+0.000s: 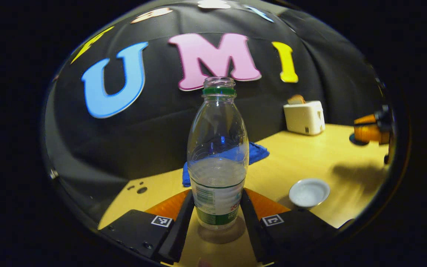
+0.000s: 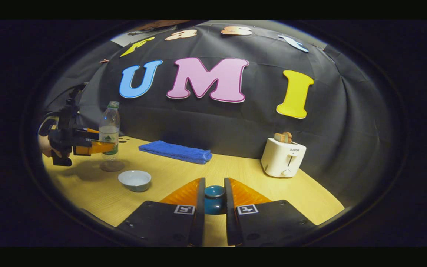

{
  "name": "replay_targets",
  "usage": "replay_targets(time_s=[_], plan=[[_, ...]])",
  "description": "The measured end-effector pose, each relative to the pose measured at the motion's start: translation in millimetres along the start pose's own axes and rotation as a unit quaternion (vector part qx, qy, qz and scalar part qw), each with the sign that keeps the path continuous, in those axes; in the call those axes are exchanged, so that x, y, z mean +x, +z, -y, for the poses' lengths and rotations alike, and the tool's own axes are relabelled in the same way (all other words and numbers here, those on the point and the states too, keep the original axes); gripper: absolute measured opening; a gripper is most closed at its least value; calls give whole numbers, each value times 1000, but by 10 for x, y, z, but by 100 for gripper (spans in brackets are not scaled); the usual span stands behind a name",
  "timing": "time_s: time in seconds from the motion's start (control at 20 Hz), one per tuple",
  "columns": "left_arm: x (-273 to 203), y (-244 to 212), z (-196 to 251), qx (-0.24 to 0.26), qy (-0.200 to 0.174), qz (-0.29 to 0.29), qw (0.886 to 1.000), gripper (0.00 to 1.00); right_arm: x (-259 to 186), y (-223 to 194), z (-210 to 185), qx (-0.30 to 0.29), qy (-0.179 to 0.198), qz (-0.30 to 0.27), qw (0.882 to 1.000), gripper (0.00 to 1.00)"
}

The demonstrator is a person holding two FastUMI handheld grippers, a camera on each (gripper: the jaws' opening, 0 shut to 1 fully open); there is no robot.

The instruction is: Open the teacup lid with one hand, grasp the water bottle and pour water into the teacup with the other hand; after pouring, place the water bottle on the coaster and then close the teacup lid.

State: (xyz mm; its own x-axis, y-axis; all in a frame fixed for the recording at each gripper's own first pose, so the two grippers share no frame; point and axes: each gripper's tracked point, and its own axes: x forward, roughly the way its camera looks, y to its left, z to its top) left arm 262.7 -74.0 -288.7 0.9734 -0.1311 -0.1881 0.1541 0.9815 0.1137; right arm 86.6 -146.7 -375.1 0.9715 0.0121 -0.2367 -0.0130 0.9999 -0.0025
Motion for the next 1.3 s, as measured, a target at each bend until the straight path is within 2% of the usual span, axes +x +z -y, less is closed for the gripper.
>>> replay_targets(time_s=[0.15,0.25,0.3,0.35,0.4,0.5,0.6,0.65,0.7,0.8,0.85,0.9,1.1,1.15,1.2,1.25,1.3], plan=[[26,-19,-81,-85,-2,3,996,73,-3,14,-22,-1,3,1,1000,25],[35,-82,-118,-112,6,3,994,72,-2,9,-14,-2,4,1,1000,26],[34,-114,-156,-117,11,0,993,73,-6,15,-13,-2,5,0,1000,26],[21,-187,-187,-120,15,-5,993,73,-10,14,-11,-3,5,0,1000,31],[7,-225,-211,-120,18,-8,993,74,-17,15,-15,-3,6,-1,1000,22],[24,-285,-221,-116,21,-9,993,73,-7,-2,-17,-5,7,-2,1000,29],[54,-334,-194,-110,19,-13,994,74,-14,-3,-20,-4,8,-4,1000,26],[64,-375,-196,-104,20,-16,994,80,-7,1,-23,-4,8,-4,1000,26],[68,-391,-195,-101,18,-18,995,75,-5,2,-23,-4,8,-4,1000,26],[78,-435,-182,-101,23,-22,994,78,-4,-5,-26,-4,8,-4,1000,26],[86,-446,-182,-104,23,-22,994,79,-1,-6,-33,-4,8,-5,1000,31],[85,-458,-182,-108,24,-22,994,80,-1,-5,-33,-4,8,-5,1000,26],[43,-458,-139,-137,9,-19,990,87,5,-12,-65,-3,11,-6,1000,27],[25,-473,-124,-143,7,-20,990,88,6,-13,-82,-2,13,-7,1000,22],[14,-490,-127,-145,7,-24,989,89,9,-14,-102,-2,15,-8,1000,22],[2,-508,-122,-143,8,-29,989,90,8,-17,-129,0,17,-9,1000,27],[-15,-530,-136,-141,11,-35,989,90,11,-15,-158,4,20,-8,1000,22]])
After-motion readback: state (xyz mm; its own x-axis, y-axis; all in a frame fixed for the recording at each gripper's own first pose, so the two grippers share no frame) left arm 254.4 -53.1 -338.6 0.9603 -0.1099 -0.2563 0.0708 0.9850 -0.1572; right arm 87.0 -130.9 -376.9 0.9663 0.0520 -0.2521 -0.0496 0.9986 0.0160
